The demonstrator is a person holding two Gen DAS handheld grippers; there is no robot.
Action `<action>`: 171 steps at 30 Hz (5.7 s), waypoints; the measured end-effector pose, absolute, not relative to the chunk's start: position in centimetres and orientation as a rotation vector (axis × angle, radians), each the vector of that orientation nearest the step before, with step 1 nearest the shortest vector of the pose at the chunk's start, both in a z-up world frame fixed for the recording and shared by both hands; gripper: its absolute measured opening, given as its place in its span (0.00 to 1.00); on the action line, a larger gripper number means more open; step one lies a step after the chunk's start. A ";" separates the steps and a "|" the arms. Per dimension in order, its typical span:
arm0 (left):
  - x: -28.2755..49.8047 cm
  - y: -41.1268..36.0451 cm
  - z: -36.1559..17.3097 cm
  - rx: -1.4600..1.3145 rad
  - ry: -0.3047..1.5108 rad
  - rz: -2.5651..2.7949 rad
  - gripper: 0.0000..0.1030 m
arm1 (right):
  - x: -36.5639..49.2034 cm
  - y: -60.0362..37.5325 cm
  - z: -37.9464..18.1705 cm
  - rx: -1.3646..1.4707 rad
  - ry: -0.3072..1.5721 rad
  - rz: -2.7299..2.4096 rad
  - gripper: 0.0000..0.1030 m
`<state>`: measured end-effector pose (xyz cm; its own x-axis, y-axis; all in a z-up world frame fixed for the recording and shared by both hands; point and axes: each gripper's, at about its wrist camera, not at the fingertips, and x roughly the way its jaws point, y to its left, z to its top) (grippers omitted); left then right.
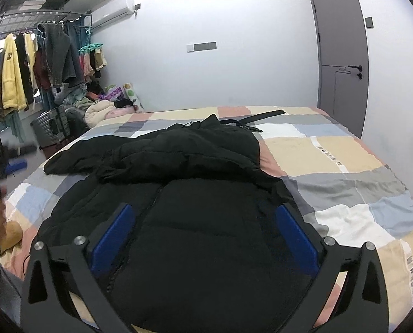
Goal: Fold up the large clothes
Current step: 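Grasp the other sleeve cuff with the left tool, then lift the sleeve with the left tool and fold it over the jacket body, then release the sleeve and withdraw both tools above the jacket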
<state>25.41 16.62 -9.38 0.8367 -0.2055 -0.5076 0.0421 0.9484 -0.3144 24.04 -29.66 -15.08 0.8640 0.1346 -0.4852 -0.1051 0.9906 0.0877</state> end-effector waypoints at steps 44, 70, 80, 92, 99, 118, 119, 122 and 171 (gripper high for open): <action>51.2 54.4 -27.7 -0.802 0.628 0.435 0.13 | 34.1 -25.9 -19.3 -0.012 0.726 -0.008 1.00; 43.3 36.3 -1.6 -0.287 0.601 0.475 0.08 | 28.5 -29.0 -15.5 0.023 0.574 0.107 1.00; 41.6 22.9 3.9 -0.070 0.575 0.363 0.08 | 26.7 -32.3 -14.8 0.103 0.522 0.157 1.00; 42.0 7.0 6.4 0.103 0.541 0.165 0.08 | 27.2 -35.1 -13.2 0.087 0.492 0.151 1.00; 43.8 -3.7 3.5 0.151 0.545 0.000 0.09 | 28.2 -37.3 -13.7 0.140 0.501 0.124 1.00; 50.2 -20.8 -20.3 0.199 0.725 -0.235 0.11 | 32.0 -40.3 -18.2 0.273 0.613 0.089 1.00; 50.5 -20.9 -21.1 0.192 0.726 -0.237 0.11 | 32.2 -40.2 -18.5 0.274 0.619 0.093 1.00; 51.5 -20.9 -22.7 0.168 0.752 -0.248 0.11 | 32.7 -39.9 -19.0 0.268 0.632 0.099 1.00; 25.3 -5.7 2.6 0.008 0.396 -0.191 0.81 | 27.3 -37.4 -14.0 0.167 0.416 0.128 1.00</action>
